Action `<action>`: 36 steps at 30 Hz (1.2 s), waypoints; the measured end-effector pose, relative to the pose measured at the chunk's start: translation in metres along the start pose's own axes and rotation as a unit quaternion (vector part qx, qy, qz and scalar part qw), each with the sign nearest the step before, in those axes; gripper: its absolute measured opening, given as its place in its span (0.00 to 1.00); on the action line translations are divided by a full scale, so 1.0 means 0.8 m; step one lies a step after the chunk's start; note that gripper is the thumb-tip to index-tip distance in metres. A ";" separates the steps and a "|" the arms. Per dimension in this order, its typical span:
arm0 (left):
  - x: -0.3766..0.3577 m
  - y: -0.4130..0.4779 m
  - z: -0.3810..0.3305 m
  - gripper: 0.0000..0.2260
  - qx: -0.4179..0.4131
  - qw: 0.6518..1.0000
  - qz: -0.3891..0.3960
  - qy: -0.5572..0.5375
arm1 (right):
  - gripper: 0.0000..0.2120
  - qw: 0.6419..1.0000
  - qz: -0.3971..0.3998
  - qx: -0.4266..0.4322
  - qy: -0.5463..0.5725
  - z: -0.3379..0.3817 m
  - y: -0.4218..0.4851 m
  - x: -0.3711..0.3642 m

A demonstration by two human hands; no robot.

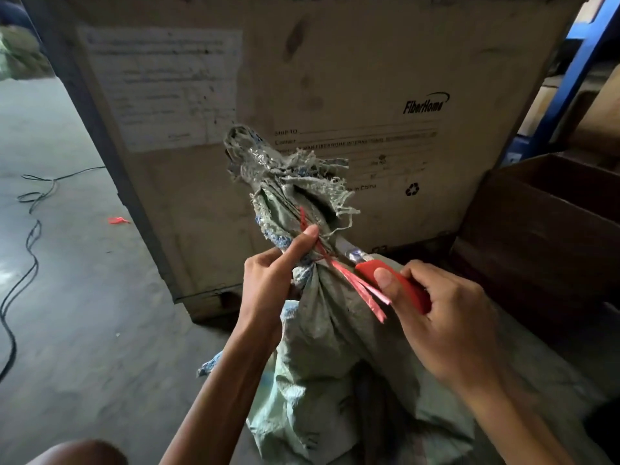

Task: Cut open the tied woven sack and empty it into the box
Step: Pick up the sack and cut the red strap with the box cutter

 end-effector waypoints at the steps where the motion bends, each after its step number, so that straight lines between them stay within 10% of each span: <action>1: 0.005 0.002 -0.003 0.22 -0.016 1.000 -0.013 0.002 | 0.25 1.000 -0.001 -0.003 0.011 0.001 0.000 0.001; 17: 0.005 -0.008 -0.014 0.29 -0.037 0.998 -0.038 -0.021 | 0.26 0.998 0.021 0.025 -0.052 0.024 -0.003 0.004; 25: 0.005 -0.009 -0.012 0.16 -0.013 0.999 -0.049 -0.006 | 0.26 0.994 0.028 0.048 -0.094 0.031 -0.004 0.011; 36: 0.001 -0.014 -0.017 0.31 -0.038 0.997 -0.066 -0.005 | 0.25 0.994 0.009 0.051 -0.098 0.033 -0.008 0.019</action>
Point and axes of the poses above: each hand's wrist, its own y-axis towards the middle knuckle, its own x-axis out of the back of the hand, z = x × y, the point moved 8 cm from there along y, towards the middle knuckle, and after that the axes turned 4 degrees about -z, right-handed, at the moved point
